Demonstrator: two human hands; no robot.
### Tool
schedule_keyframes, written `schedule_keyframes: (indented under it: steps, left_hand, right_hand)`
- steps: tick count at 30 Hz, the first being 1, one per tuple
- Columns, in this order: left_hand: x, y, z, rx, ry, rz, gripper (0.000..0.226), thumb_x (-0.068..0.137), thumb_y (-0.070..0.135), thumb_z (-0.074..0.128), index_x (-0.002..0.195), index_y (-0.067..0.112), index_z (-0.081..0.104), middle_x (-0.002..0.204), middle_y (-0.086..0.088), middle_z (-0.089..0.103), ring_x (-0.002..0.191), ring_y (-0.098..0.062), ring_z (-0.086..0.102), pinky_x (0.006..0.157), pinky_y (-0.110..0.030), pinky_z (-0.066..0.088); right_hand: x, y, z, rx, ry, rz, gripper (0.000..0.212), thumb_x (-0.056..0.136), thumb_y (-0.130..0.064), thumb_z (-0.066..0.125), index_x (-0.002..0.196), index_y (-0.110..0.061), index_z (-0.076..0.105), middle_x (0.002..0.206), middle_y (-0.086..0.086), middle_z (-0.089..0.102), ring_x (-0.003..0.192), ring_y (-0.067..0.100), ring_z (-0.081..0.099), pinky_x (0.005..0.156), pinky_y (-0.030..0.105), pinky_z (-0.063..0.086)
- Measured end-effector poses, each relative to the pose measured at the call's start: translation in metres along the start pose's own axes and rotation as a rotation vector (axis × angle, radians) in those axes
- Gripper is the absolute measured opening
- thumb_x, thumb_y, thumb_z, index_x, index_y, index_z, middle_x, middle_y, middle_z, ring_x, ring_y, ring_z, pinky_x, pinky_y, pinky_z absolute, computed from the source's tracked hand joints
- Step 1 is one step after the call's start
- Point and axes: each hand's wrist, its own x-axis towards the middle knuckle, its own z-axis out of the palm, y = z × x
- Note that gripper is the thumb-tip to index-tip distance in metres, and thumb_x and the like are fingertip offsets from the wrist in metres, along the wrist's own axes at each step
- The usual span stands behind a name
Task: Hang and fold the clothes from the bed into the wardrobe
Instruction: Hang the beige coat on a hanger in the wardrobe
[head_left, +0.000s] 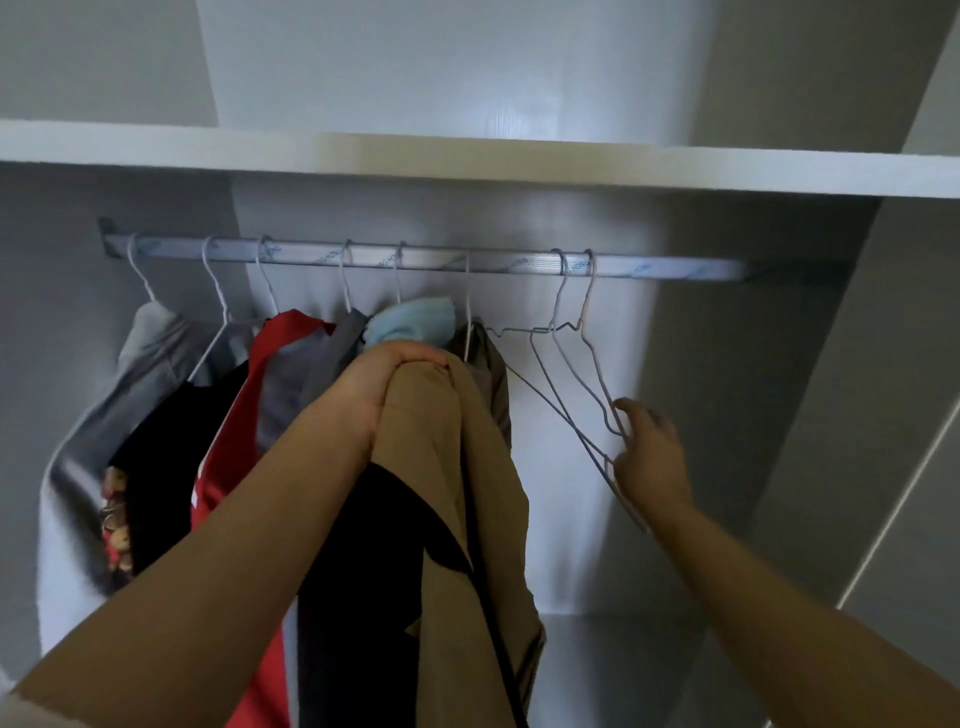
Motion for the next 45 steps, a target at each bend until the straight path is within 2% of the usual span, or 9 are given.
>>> schedule_keyframes:
  steps: [3,7,13,17,23,31,35,39,45]
  left_hand:
    - [0.008,-0.006,0.002,-0.329,-0.007,-0.029,0.026,0.099,0.014,0.033,0.106,0.005,0.056,0.077,-0.008,0.065,0.073,-0.017,0.063,0.058,-0.013,0.047]
    - [0.012,-0.009,0.005,-0.379,-0.002,0.029,0.048,0.098,0.015,0.032,0.060,0.005,0.059,0.043,-0.006,0.060,0.040,-0.013,0.060,0.034,-0.016,0.044]
    - [0.009,-0.007,0.004,-0.227,0.005,0.008,0.038,0.094,0.008,0.041,0.061,0.004,0.058,0.036,-0.003,0.057,0.031,-0.007,0.055,0.028,-0.015,0.040]
    - [0.007,-0.008,-0.002,-0.194,0.004,-0.018,0.029,0.093,0.002,0.044,0.067,0.004,0.057,0.039,-0.004,0.059,0.033,-0.008,0.057,0.030,-0.015,0.041]
    - [0.006,-0.006,-0.003,-0.171,0.019,-0.024,0.023,0.091,0.002,0.045,0.069,0.003,0.054,0.038,-0.004,0.057,0.031,-0.008,0.055,0.029,-0.015,0.040]
    - [0.005,-0.012,-0.010,-0.244,-0.053,-0.053,0.054,0.090,0.005,0.047,0.039,0.000,0.064,0.044,-0.009,0.061,0.036,-0.015,0.059,0.033,-0.020,0.046]
    - [0.004,-0.011,-0.012,-0.263,-0.054,-0.064,0.039,0.090,0.004,0.047,0.056,-0.004,0.064,0.045,-0.009,0.061,0.036,-0.016,0.059,0.033,-0.021,0.046]
    - [0.004,-0.010,-0.015,-0.277,-0.041,-0.080,0.024,0.091,0.004,0.046,0.071,-0.004,0.057,0.045,-0.009,0.060,0.036,-0.015,0.059,0.034,-0.020,0.047]
    - [0.004,-0.014,-0.020,-0.288,-0.034,-0.060,0.023,0.090,0.001,0.046,0.072,-0.005,0.058,0.047,-0.010,0.060,0.036,-0.014,0.059,0.034,-0.019,0.046]
  right_hand:
    - [0.006,0.011,0.001,0.108,0.059,-0.012,0.053,0.085,0.017,0.039,0.129,-0.009,0.053,0.124,0.021,0.054,0.106,0.034,0.057,0.086,0.029,0.045]
    - [0.011,0.019,0.004,0.182,0.021,-0.030,0.043,0.087,0.015,0.035,0.118,-0.005,0.058,0.120,0.020,0.057,0.097,0.034,0.062,0.077,0.025,0.044]
    - [0.016,0.017,0.003,0.064,-0.030,-0.022,0.035,0.090,-0.002,0.048,0.125,-0.006,0.054,0.124,0.019,0.057,0.109,0.033,0.056,0.088,0.027,0.042]
    - [0.018,0.017,0.005,-0.040,-0.063,-0.058,0.045,0.088,0.007,0.045,0.130,-0.008,0.049,0.123,0.022,0.056,0.109,0.035,0.057,0.090,0.032,0.045]
    - [0.024,0.016,0.011,-0.172,-0.037,-0.118,0.052,0.090,0.007,0.036,0.137,-0.014,0.043,0.104,0.021,0.060,0.080,0.032,0.055,0.071,0.030,0.044]
    - [0.027,0.017,0.011,-0.496,0.000,-0.163,0.057,0.090,-0.005,0.042,0.142,-0.026,0.028,0.102,0.005,0.062,0.081,0.025,0.058,0.063,0.024,0.035]
    - [0.029,0.012,0.012,-0.509,0.026,-0.190,0.050,0.088,-0.005,0.045,0.136,-0.015,0.037,0.127,0.009,0.051,0.112,0.029,0.052,0.081,0.031,0.043]
    - [0.033,0.005,0.009,-0.584,0.041,-0.192,0.041,0.089,-0.010,0.048,0.130,-0.014,0.049,0.151,0.012,0.027,0.141,0.027,0.020,0.106,0.038,0.029]
    - [0.033,-0.018,0.001,-0.347,0.090,-0.176,0.036,0.091,-0.006,0.044,0.122,-0.011,0.060,0.125,0.010,0.059,0.126,0.028,0.043,0.099,0.037,0.034]
